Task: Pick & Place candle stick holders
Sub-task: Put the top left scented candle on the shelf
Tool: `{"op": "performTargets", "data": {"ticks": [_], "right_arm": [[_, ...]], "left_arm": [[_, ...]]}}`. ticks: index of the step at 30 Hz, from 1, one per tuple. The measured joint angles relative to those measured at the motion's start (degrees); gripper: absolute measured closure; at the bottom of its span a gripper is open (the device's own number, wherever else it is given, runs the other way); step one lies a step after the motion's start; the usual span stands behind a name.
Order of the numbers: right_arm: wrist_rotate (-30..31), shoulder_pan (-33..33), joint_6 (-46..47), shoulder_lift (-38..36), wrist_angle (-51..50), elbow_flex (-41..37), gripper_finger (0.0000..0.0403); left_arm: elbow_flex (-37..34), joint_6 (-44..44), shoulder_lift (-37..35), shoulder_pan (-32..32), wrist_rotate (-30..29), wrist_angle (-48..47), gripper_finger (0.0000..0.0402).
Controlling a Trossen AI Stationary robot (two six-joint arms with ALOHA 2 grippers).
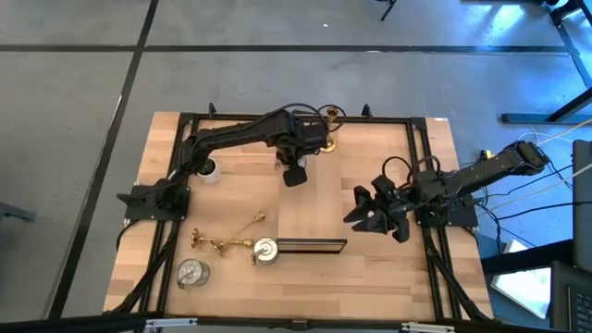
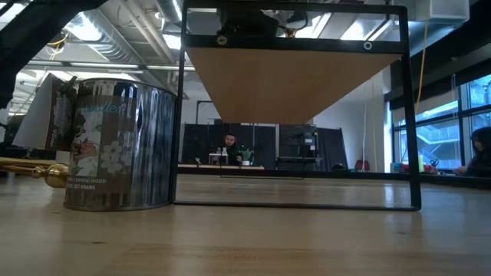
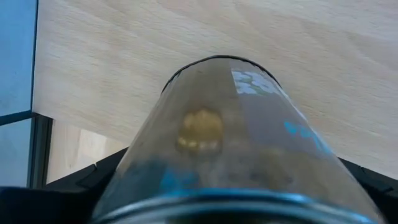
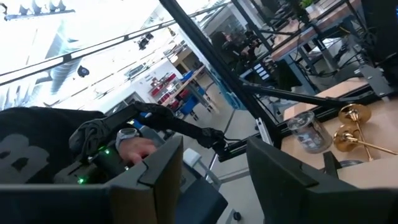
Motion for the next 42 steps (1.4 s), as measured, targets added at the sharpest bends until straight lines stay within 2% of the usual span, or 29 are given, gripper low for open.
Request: {"op": "performTargets", "data": {"ticks": [3,19,25,35,42], "right_arm": [[-0.3,-0.4,-0.1,0.0,-0.1,0.0,0.0221],[-0.8,-0.4,-0.1,0.0,-0.2,0.0,0.0222],[-1.8,-0.4,-0.1,0.0,-0.2,0.0,0.0222],[-1.9,-0.4,-0.2,0.0,-0.2,0.0,0.0222],[-2.5,-0.4,-0.4,0.0,-0.6,0.0,0.0222]], "left_arm": [[0.0,0.1,0.0,0.0,0.0,0.0,0.0015],[0.0,-0.6,-0.1,0.0,-3.0,0.1,0.0023],[0.0,0.3,-0.1,-0.2,-7.2,0.9,0.0023],[0.0,7.5,-0.1,0.1,-6.8,4.7,0.0023],[0.0,8.6,-0.1,1.8,-6.4,5.0,0.0023]]}}
